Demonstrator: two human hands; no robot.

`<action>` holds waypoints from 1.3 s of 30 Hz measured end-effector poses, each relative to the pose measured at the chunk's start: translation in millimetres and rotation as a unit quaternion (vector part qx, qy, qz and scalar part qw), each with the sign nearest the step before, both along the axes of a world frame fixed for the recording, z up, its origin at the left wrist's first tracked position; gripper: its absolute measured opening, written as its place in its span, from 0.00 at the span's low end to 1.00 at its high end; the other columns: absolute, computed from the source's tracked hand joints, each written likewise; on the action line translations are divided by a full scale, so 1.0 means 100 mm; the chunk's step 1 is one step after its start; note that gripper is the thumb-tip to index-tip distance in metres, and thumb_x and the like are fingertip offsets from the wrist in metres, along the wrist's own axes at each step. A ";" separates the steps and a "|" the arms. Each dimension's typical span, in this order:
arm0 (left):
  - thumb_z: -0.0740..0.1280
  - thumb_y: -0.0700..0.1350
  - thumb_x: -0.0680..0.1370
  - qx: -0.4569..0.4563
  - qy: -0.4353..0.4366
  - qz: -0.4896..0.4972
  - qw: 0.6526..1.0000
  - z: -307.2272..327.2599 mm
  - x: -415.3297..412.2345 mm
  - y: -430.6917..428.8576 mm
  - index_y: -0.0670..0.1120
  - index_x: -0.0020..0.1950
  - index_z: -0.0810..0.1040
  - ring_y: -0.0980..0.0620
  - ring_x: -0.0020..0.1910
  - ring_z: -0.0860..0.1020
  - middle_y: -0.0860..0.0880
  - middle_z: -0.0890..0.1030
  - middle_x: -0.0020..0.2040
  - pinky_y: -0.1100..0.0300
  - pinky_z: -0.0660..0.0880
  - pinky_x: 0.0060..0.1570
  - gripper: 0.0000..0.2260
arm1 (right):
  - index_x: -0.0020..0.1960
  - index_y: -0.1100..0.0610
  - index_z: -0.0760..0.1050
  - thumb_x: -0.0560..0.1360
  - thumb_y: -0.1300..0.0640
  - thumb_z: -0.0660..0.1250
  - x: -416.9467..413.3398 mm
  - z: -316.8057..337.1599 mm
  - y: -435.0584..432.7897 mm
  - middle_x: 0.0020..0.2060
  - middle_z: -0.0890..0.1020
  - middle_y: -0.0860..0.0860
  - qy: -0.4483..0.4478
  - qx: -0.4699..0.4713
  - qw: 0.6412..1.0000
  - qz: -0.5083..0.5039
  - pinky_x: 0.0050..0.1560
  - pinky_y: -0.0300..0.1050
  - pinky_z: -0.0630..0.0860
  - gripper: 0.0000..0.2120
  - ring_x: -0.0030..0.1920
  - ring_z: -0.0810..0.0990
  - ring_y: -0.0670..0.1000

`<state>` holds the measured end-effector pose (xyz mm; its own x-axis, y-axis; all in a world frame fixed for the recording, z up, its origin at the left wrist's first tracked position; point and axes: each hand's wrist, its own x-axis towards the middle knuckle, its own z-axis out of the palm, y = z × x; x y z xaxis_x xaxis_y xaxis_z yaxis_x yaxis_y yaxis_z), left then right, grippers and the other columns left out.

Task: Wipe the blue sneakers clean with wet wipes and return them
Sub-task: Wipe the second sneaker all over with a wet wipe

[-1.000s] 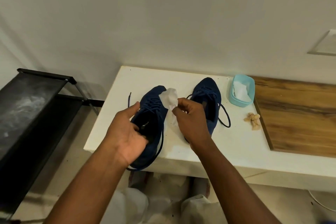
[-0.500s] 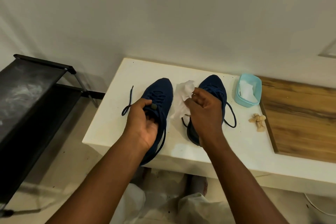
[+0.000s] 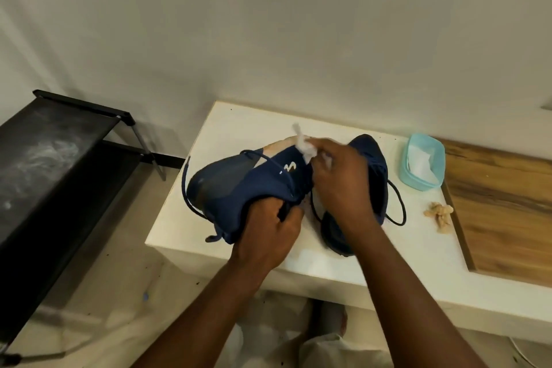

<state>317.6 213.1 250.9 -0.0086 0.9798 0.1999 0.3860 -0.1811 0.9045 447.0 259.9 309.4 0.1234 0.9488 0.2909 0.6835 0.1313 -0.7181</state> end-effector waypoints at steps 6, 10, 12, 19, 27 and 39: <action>0.57 0.50 0.82 -0.121 0.116 -0.077 0.983 -0.06 0.03 -0.04 0.49 0.65 0.77 0.43 0.62 0.79 0.42 0.81 0.61 0.54 0.71 0.64 0.16 | 0.61 0.53 0.81 0.76 0.66 0.62 -0.25 -0.05 -0.29 0.57 0.84 0.52 -0.117 -0.051 0.976 0.179 0.61 0.50 0.77 0.18 0.58 0.81 0.54; 0.61 0.48 0.84 -0.244 -0.034 -0.008 0.969 -0.08 0.05 -0.19 0.55 0.65 0.74 0.57 0.63 0.76 0.52 0.80 0.64 0.70 0.68 0.63 0.10 | 0.62 0.53 0.81 0.73 0.68 0.65 -0.13 -0.19 -0.31 0.64 0.80 0.49 -0.194 -0.056 0.956 0.213 0.67 0.51 0.73 0.21 0.65 0.78 0.52; 0.68 0.52 0.81 -0.252 -0.106 0.000 0.962 -0.02 0.05 -0.18 0.59 0.46 0.78 0.66 0.47 0.77 0.64 0.82 0.42 0.72 0.69 0.47 0.04 | 0.66 0.52 0.78 0.72 0.68 0.66 0.00 -0.23 -0.22 0.66 0.78 0.47 -0.199 -0.076 0.968 0.132 0.68 0.49 0.73 0.24 0.67 0.76 0.50; 0.61 0.56 0.82 -0.289 -0.552 0.103 0.775 0.22 0.02 -0.17 0.49 0.62 0.81 0.46 0.58 0.84 0.45 0.86 0.56 0.50 0.75 0.62 0.16 | 0.69 0.48 0.75 0.77 0.60 0.62 -0.14 -0.20 -0.41 0.64 0.80 0.48 -0.188 -0.100 0.953 0.216 0.61 0.45 0.74 0.22 0.61 0.80 0.54; 0.61 0.50 0.83 -0.301 -0.610 0.105 0.726 0.27 0.01 -0.13 0.45 0.61 0.82 0.43 0.57 0.84 0.42 0.86 0.55 0.47 0.74 0.65 0.14 | 0.69 0.50 0.75 0.77 0.58 0.60 -0.13 -0.25 -0.38 0.63 0.81 0.50 -0.140 -0.093 0.974 0.155 0.60 0.42 0.74 0.21 0.61 0.80 0.51; 0.58 0.66 0.80 -0.316 -0.624 0.118 0.704 0.24 -0.10 -0.03 0.43 0.61 0.81 0.43 0.47 0.87 0.42 0.87 0.48 0.48 0.81 0.48 0.29 | 0.73 0.50 0.70 0.81 0.48 0.53 -0.32 -0.26 -0.64 0.72 0.72 0.45 -0.142 -0.083 0.945 0.283 0.77 0.44 0.57 0.23 0.74 0.64 0.41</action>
